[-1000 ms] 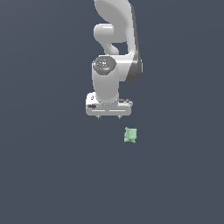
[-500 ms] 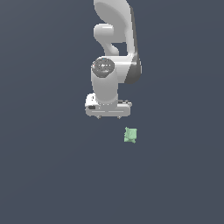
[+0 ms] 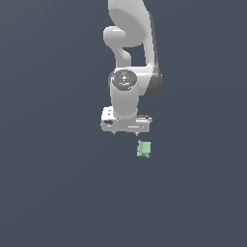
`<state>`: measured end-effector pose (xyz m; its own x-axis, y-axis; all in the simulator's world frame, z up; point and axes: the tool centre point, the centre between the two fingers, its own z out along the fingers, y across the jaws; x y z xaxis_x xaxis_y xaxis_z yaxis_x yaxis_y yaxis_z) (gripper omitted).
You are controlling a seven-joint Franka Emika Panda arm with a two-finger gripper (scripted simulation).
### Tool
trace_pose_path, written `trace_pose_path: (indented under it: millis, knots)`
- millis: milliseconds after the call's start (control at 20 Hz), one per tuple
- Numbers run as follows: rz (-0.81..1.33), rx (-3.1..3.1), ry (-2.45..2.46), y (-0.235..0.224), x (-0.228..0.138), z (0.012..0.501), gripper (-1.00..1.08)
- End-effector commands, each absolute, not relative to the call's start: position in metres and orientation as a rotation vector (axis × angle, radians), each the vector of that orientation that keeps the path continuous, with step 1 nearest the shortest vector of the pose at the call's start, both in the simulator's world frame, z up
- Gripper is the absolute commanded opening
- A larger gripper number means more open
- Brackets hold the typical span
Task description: Pick up the object and move it to a goal position.
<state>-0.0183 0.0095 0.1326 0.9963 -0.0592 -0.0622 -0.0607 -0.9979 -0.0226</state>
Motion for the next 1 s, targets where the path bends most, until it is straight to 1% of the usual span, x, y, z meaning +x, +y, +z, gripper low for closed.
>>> trace_pose_path:
  millis: [0,500,950]
  knots:
    - [0.084,-3.119,0.116,0.022,-0.013,0.127,1.0]
    - [0.023,-3.131,0.224,0.08,0.006,0.1,1.0]
    - [0.0,-3.131,0.261,0.102,0.011,0.091,1.0]
